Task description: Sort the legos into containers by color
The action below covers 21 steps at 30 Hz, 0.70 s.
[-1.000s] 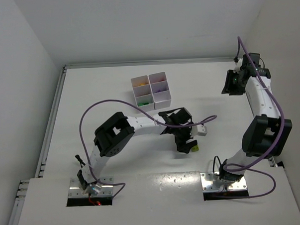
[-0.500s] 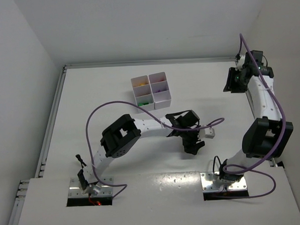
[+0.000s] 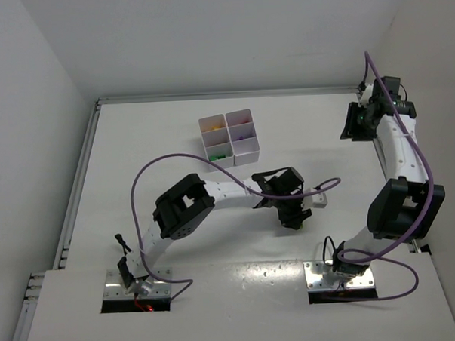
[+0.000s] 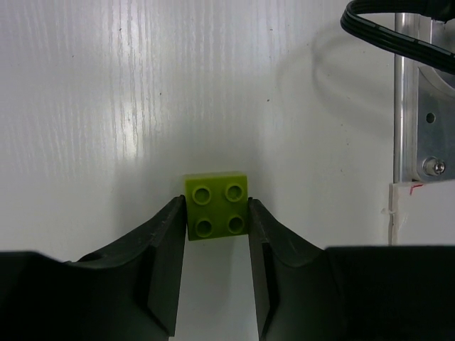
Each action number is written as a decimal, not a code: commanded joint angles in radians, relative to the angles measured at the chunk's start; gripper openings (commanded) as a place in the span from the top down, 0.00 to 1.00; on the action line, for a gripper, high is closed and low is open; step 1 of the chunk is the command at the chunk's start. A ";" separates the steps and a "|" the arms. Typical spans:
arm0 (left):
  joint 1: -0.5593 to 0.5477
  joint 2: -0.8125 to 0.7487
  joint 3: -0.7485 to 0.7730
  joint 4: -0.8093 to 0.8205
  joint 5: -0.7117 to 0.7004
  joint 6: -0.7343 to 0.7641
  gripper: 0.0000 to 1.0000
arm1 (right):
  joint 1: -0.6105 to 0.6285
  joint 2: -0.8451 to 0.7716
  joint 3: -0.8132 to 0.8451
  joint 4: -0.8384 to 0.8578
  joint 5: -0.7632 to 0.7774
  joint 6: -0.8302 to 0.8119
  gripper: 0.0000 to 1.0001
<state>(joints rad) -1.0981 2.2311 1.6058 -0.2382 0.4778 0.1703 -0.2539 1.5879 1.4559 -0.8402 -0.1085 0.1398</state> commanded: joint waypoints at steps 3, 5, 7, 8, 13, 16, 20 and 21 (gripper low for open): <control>0.123 -0.045 -0.047 0.074 0.164 -0.122 0.94 | 0.024 -0.035 -0.008 0.013 -0.060 -0.034 1.00; 0.180 -0.137 -0.090 0.143 0.252 -0.195 0.95 | 0.033 -0.036 -0.032 0.013 -0.158 -0.048 1.00; 0.252 -0.209 -0.122 0.181 0.262 -0.253 0.99 | 0.045 -0.036 -0.042 0.013 -0.213 -0.077 1.00; 0.274 -0.282 -0.122 0.181 0.237 -0.267 1.00 | 0.071 -0.026 -0.054 0.013 -0.256 -0.100 1.00; 0.441 -0.494 -0.122 0.085 0.147 -0.313 1.00 | 0.154 0.003 -0.040 0.090 -0.335 -0.130 1.00; 0.538 -0.566 -0.094 0.030 0.085 -0.322 1.00 | 0.255 0.049 0.013 0.139 -0.335 -0.150 1.00; 0.677 -0.567 -0.052 -0.026 0.064 -0.415 1.00 | 0.386 0.174 0.135 0.110 -0.344 -0.344 1.00; 0.708 -0.558 -0.052 -0.036 0.080 -0.446 1.00 | 0.422 0.248 0.209 0.061 -0.344 -0.389 1.00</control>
<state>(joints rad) -0.4641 1.6394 1.5555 -0.1890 0.5682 -0.1715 0.0925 1.7386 1.5333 -0.7685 -0.4065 -0.0788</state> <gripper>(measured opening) 0.416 0.370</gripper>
